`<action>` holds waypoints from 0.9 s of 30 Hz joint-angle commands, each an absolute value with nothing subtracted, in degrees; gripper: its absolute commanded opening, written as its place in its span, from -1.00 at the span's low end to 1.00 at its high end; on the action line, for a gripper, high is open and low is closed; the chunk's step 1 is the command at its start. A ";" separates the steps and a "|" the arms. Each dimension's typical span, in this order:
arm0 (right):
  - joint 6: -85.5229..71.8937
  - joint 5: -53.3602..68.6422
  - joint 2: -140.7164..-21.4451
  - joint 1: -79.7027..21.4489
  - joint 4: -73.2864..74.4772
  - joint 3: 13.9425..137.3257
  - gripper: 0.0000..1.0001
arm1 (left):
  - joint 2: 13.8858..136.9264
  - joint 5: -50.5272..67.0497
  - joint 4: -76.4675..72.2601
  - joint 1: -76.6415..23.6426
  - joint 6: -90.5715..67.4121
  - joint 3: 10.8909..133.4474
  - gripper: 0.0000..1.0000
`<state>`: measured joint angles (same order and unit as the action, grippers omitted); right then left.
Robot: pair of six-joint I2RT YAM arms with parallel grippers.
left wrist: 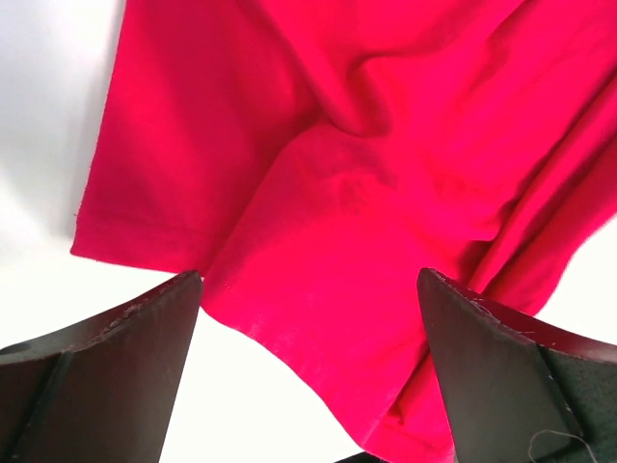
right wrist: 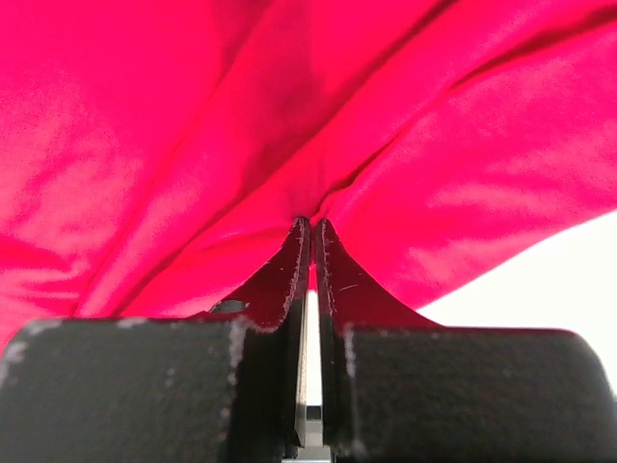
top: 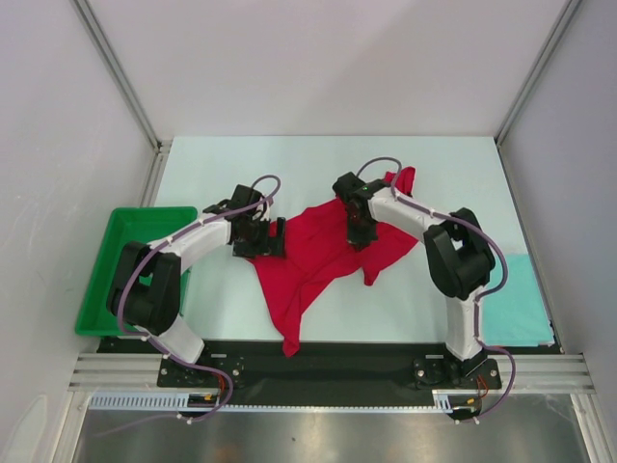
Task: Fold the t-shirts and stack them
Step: Flatten the tshirt out
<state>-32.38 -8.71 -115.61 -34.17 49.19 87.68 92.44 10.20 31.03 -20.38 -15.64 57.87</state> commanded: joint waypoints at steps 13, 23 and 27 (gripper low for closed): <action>-28.29 3.68 -96.25 -26.38 41.58 71.99 -1.00 | 87.45 12.04 32.96 -20.21 -22.85 55.72 1.00; -27.51 11.77 -92.81 -21.36 36.74 64.78 -0.78 | 89.38 13.97 33.57 -20.21 -24.87 55.72 1.00; -26.90 11.86 -92.64 -21.01 36.04 63.46 -0.53 | 89.38 13.97 33.58 -20.21 -24.87 56.07 1.00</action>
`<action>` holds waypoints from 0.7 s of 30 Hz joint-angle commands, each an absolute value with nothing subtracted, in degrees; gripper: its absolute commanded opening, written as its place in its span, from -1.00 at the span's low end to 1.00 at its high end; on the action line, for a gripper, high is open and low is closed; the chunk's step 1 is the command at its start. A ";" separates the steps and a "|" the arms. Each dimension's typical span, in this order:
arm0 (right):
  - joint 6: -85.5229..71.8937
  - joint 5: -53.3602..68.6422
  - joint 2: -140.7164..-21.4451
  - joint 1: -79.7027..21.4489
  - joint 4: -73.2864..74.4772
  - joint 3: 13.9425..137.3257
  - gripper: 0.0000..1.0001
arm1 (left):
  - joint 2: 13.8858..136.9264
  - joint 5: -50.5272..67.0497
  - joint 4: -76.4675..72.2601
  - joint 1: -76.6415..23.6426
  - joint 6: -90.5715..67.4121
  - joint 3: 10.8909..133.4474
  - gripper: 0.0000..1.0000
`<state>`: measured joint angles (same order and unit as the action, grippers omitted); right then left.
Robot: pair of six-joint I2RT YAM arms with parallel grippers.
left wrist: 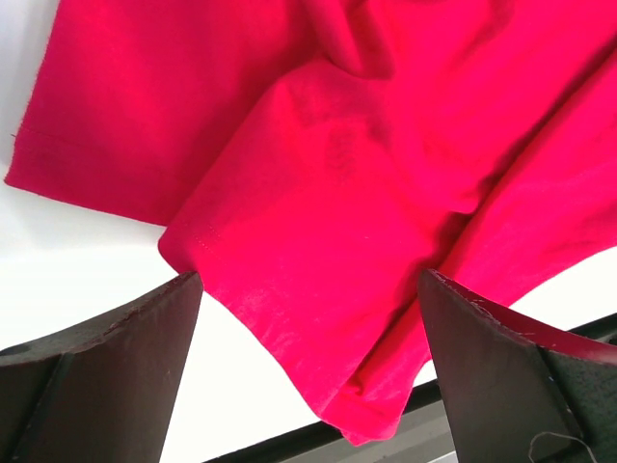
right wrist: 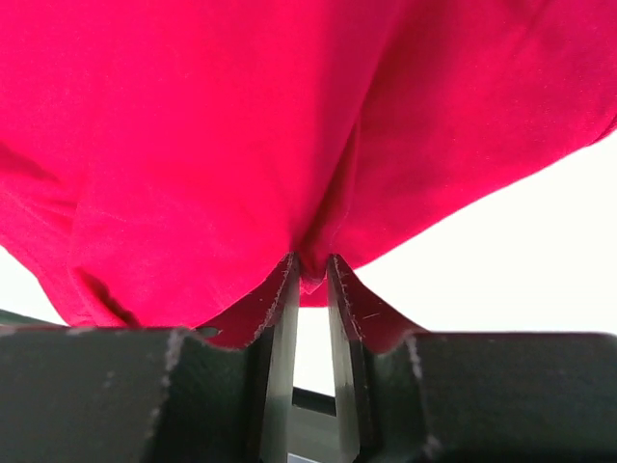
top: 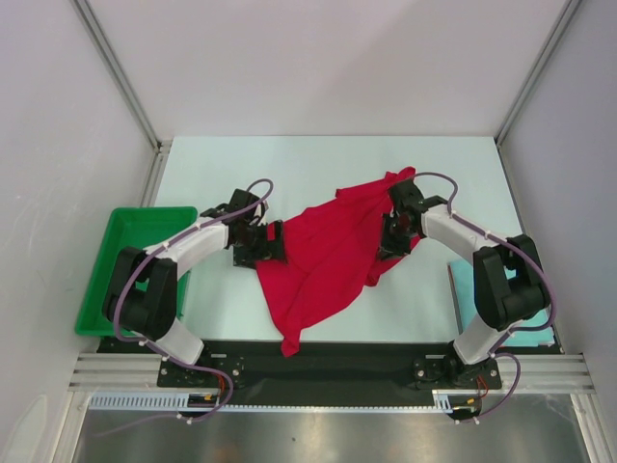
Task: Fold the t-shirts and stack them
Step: Flatten the tshirt out
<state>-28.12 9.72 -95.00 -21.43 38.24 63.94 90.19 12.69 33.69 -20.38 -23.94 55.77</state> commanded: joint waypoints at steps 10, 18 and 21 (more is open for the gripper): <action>-27.42 13.18 -93.08 -20.13 35.51 63.28 -0.67 | 89.21 13.98 33.05 -20.13 -24.70 54.40 1.00; -28.30 10.55 -90.09 -19.78 38.57 63.63 -1.00 | 91.04 11.43 33.75 -20.13 -23.82 56.68 1.00; -27.51 8.89 -86.76 -19.78 41.12 63.37 -1.00 | 94.82 9.41 35.23 -20.13 -23.91 59.66 0.99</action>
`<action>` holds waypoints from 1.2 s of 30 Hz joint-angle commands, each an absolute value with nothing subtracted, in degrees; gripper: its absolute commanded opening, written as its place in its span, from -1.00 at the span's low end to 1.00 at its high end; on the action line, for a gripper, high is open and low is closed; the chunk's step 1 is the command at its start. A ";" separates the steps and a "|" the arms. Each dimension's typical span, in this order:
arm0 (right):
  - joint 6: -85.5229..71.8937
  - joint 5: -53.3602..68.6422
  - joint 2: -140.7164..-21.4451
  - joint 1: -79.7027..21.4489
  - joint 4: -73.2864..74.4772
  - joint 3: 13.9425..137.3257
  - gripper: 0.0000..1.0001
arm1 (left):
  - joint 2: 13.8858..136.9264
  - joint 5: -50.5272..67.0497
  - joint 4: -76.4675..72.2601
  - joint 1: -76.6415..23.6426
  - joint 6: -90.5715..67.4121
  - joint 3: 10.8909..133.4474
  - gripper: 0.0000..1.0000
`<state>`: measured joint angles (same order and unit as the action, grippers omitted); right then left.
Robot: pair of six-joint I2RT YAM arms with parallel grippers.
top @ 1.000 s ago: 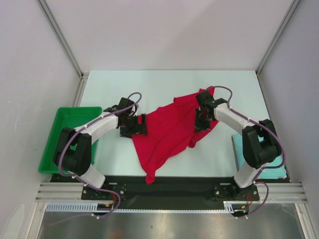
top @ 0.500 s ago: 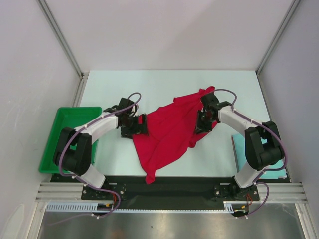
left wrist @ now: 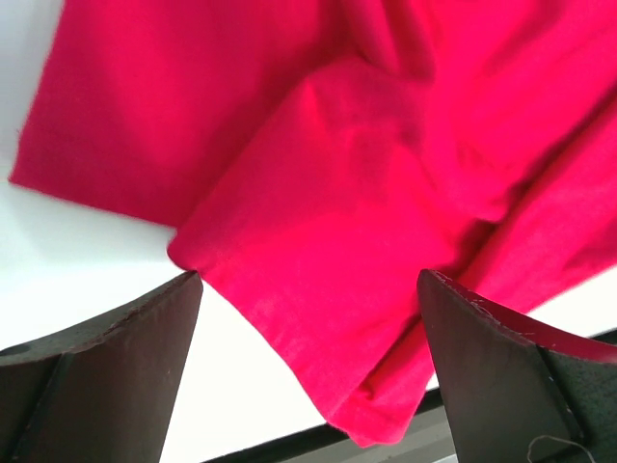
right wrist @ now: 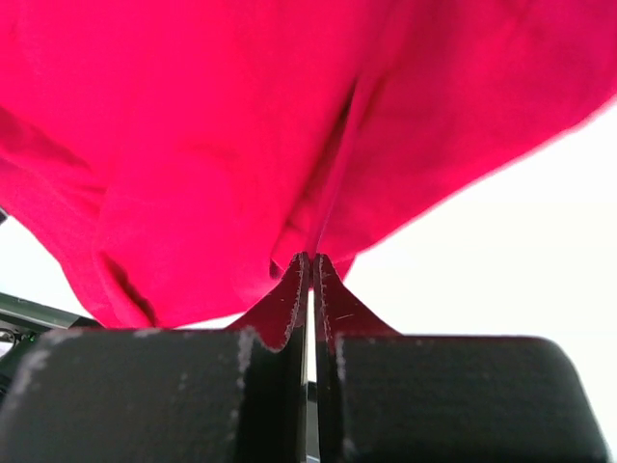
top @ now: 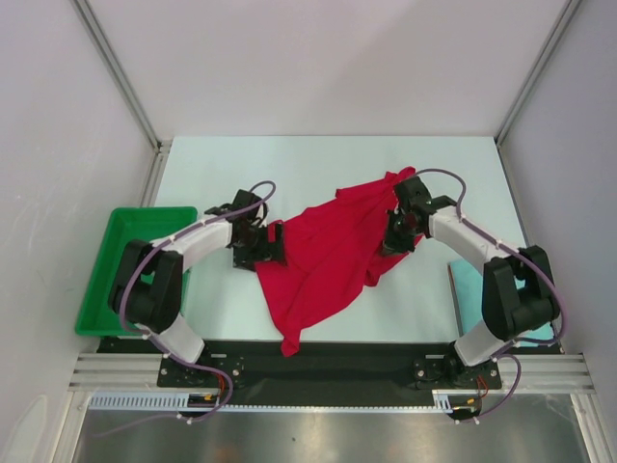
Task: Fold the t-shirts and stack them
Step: Flatten the tshirt out
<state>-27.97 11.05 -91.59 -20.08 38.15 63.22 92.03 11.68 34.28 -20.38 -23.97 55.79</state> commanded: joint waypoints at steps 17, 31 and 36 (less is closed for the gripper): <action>-28.56 0.09 -69.09 -14.86 53.69 61.18 -1.00 | 116.53 2.47 36.99 -15.74 -23.20 81.72 -0.66; -25.76 -0.62 -64.07 -10.81 59.50 59.24 -1.00 | 117.44 -11.78 46.58 -13.97 -20.04 106.99 0.84; -23.21 3.16 -64.25 -10.72 57.48 58.36 -1.00 | 97.85 -13.09 42.63 -15.29 -22.93 80.59 0.83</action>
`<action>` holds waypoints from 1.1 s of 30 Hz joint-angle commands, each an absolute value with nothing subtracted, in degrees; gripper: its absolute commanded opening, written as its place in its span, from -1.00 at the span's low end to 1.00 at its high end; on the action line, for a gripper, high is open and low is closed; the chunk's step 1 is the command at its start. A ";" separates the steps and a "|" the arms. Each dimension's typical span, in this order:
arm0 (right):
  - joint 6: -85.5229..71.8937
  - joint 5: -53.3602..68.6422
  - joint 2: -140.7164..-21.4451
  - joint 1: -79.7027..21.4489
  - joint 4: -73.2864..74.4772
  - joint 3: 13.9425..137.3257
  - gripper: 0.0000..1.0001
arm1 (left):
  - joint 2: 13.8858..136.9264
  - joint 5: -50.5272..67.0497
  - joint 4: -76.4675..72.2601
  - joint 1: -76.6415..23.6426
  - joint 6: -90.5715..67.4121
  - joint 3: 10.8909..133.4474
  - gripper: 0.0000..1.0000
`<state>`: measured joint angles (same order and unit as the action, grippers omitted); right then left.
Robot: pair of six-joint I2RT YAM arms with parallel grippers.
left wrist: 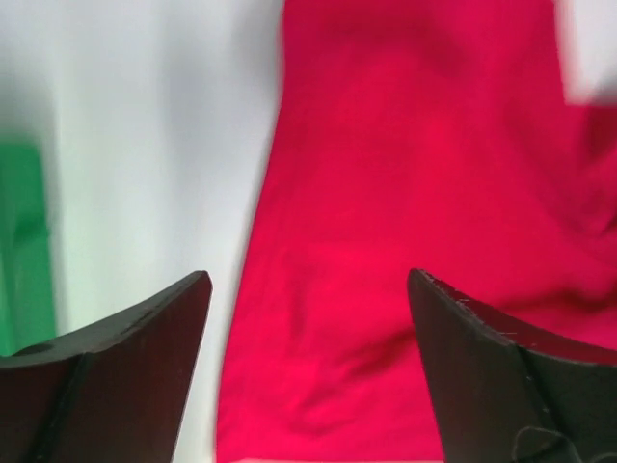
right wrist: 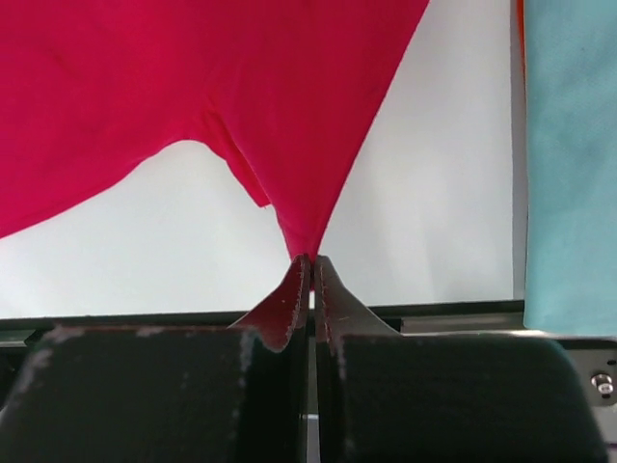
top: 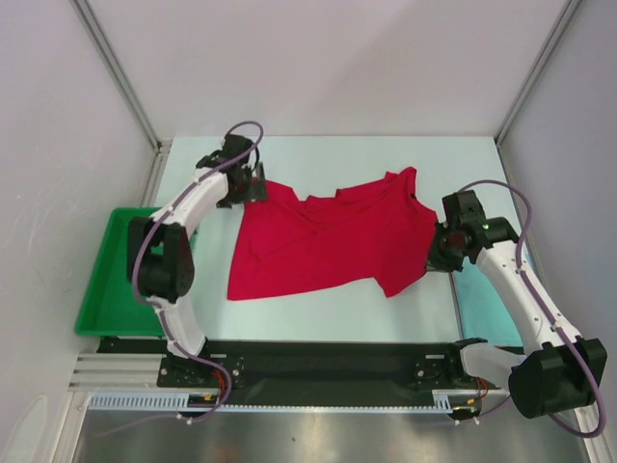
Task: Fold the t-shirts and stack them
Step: Flatten the tshirt out
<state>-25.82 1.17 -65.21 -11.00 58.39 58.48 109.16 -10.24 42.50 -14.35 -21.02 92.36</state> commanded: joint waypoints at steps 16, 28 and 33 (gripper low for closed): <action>-23.12 9.76 -60.21 -13.80 54.75 55.63 -1.00 | 59.78 -8.62 43.87 -15.82 -54.30 36.75 0.39; -23.38 8.35 -55.46 -14.24 57.74 54.06 -1.00 | 60.55 -5.81 38.15 -9.85 -61.52 29.53 0.18; -23.73 8.35 -54.14 -14.15 57.66 53.17 -1.00 | 63.19 -6.59 37.62 -9.14 -61.35 30.41 0.09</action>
